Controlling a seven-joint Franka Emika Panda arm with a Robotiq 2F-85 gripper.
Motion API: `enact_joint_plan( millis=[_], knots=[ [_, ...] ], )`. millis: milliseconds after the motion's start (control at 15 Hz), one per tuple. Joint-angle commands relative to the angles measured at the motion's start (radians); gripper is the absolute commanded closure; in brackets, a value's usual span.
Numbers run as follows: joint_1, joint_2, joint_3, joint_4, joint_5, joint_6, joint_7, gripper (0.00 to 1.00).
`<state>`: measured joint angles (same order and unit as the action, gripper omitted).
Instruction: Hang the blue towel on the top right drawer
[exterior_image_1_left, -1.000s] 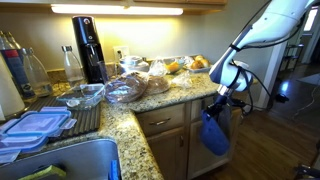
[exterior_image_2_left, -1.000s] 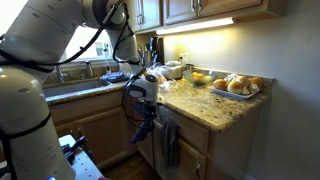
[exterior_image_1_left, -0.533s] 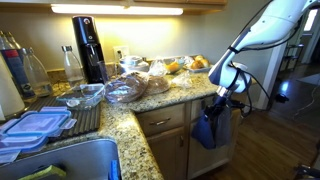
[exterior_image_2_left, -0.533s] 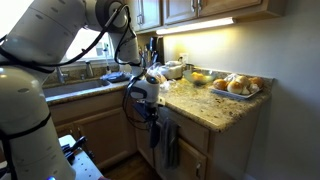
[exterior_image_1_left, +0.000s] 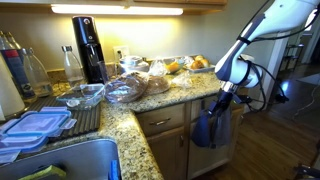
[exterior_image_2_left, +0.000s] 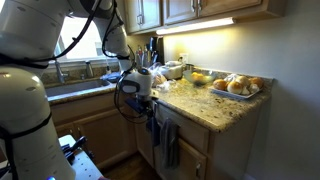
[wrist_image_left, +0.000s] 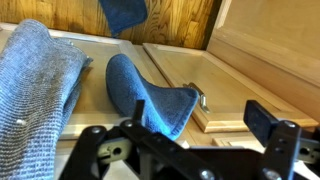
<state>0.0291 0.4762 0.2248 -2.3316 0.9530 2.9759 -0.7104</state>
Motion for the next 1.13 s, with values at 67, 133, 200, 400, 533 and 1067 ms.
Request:
enact_joint_plan(
  millis=[67,133,200,400,533,1067],
  knots=[
    [0.153,-0.179,-0.128,-0.156,-0.162,-0.015,0.197,0.0],
    [0.181,-0.2,-0.152,-0.167,-0.198,-0.021,0.235,0.0],
    [0.214,-0.218,-0.182,-0.178,-0.239,-0.014,0.276,0.0],
    [0.215,-0.257,-0.189,-0.205,-0.457,0.012,0.444,0.0],
    [0.214,-0.284,-0.201,-0.211,-0.613,-0.002,0.566,0.0],
    [0.164,-0.265,-0.149,-0.164,-0.762,-0.003,0.688,0.0]
  ],
)
